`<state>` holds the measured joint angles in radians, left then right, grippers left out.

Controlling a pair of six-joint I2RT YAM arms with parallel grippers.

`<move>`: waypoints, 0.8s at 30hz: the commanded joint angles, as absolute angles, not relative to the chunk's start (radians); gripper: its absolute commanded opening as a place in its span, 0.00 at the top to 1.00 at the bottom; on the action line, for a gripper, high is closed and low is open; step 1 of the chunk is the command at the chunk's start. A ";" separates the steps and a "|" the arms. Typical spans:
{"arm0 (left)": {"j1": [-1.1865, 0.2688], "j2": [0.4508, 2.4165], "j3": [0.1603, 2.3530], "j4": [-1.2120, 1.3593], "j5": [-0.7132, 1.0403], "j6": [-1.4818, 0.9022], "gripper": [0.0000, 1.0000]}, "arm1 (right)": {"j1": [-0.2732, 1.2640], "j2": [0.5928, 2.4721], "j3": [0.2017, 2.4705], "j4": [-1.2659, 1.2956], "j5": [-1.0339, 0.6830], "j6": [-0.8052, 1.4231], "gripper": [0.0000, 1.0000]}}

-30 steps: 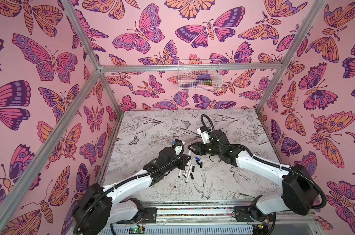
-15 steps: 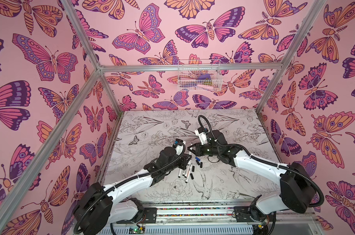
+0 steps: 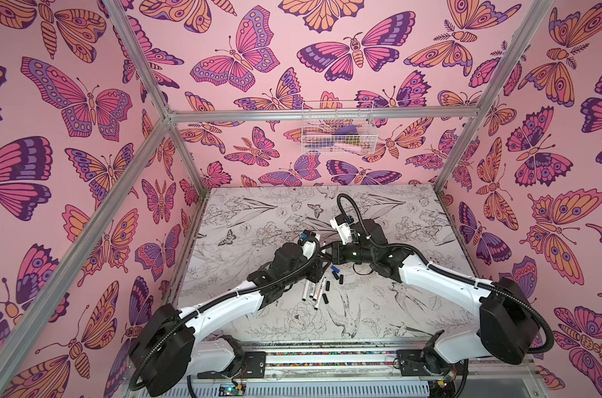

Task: Insert the pens into the pen caps
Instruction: 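Hold the marker upright with the left gripper while the right gripper moves toward the caps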

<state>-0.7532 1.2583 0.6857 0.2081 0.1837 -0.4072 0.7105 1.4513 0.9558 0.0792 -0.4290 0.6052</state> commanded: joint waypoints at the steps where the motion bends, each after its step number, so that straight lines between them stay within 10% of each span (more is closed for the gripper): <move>1: -0.753 1.258 0.700 0.211 0.190 -0.394 0.63 | 0.715 1.431 0.984 0.064 -0.462 0.604 0.96; 7: -0.752 1.248 0.702 0.217 0.182 -0.383 0.69 | 0.713 1.422 0.980 0.055 -0.464 0.599 0.96; 14: -0.738 1.253 0.707 0.212 0.204 -0.412 1.00 | 0.704 1.405 0.976 0.010 -0.449 0.577 0.95; 19: -0.689 1.216 0.644 0.210 0.161 -0.479 1.00 | 0.659 1.334 0.940 -0.023 -0.390 0.581 0.44; 24: -0.656 1.138 0.570 0.169 0.008 -0.556 1.00 | 0.650 1.319 0.942 -0.179 -0.215 0.489 0.38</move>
